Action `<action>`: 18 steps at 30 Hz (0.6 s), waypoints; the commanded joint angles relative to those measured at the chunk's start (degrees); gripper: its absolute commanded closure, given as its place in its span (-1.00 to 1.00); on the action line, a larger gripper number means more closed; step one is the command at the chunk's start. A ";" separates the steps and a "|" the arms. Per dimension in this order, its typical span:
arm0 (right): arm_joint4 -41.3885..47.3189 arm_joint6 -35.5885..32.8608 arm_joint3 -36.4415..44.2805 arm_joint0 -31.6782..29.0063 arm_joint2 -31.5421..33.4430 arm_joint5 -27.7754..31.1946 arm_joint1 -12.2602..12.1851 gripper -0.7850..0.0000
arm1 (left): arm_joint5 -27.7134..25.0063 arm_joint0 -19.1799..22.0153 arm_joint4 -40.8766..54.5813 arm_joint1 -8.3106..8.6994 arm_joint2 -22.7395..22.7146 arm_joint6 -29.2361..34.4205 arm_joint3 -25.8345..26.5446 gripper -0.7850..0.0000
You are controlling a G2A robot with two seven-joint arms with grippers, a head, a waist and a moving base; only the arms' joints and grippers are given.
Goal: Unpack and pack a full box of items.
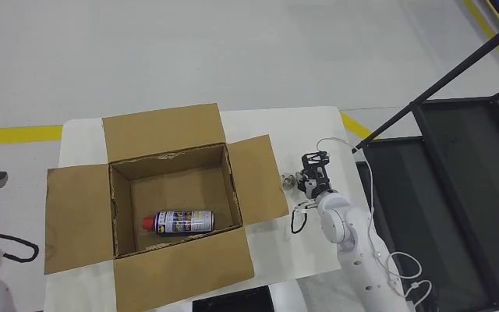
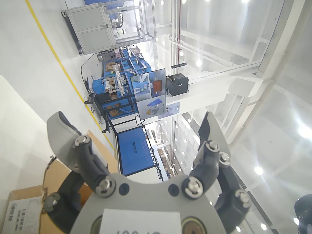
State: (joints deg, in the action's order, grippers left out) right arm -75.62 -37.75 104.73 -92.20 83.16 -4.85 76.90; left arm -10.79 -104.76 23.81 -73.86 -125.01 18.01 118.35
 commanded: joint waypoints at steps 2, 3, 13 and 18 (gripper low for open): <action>0.00 -0.11 -0.38 0.21 -0.13 -0.23 -0.01 1.00 | 0.00 0.00 0.00 0.00 0.00 0.00 0.00 -1.00; 0.01 -0.11 -0.55 0.25 -0.19 -0.37 -0.01 1.00 | 0.00 0.00 0.00 0.00 0.00 0.00 0.00 -1.00; 0.76 0.18 -1.47 0.60 -0.93 -0.56 -0.02 1.00 | 0.00 0.00 0.00 0.00 0.00 0.00 0.00 -1.00; 1.07 0.45 -1.98 0.71 -1.34 -0.72 -0.03 0.93 | 0.00 0.00 0.00 0.00 0.00 0.00 0.00 -1.00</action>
State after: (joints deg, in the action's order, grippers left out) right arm -74.64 -37.35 102.81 -91.50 81.87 -5.57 76.88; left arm -10.79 -104.76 23.81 -73.86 -125.01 18.01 118.35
